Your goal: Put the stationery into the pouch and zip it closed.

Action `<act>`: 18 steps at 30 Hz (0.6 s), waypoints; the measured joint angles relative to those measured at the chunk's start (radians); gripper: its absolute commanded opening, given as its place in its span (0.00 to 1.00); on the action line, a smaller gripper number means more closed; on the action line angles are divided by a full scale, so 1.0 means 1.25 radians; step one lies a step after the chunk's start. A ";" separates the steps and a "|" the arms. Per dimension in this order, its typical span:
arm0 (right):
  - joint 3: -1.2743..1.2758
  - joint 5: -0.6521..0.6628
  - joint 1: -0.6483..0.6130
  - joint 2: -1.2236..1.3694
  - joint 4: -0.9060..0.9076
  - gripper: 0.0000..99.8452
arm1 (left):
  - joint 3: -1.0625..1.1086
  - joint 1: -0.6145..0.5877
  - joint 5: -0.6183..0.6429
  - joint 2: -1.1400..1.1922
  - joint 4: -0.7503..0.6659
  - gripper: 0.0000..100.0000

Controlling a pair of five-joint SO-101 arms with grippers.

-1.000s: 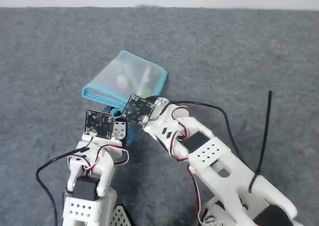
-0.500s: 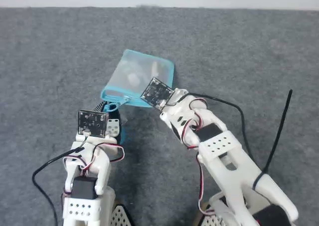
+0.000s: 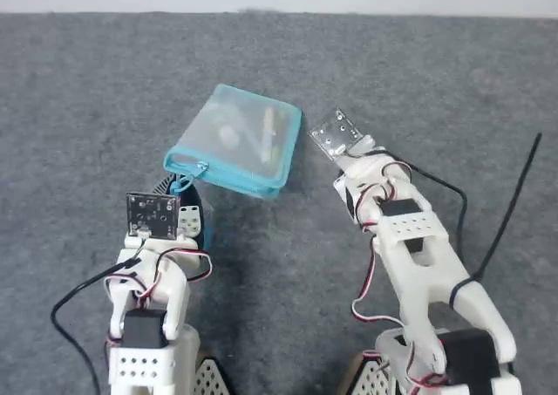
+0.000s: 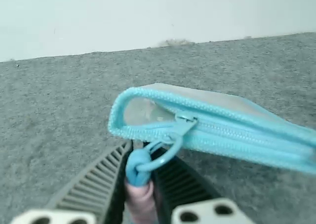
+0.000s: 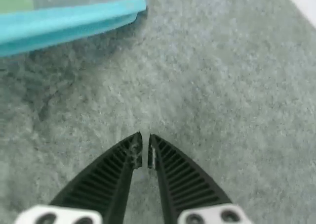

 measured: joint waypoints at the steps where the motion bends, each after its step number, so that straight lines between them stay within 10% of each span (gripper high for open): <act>1: -0.004 0.000 0.000 0.000 0.000 0.01 | 0.000 0.000 0.000 0.000 0.000 0.01; 18: 0.243 -0.017 -0.350 -0.433 0.001 0.17 | 0.000 0.000 0.000 0.000 0.000 0.01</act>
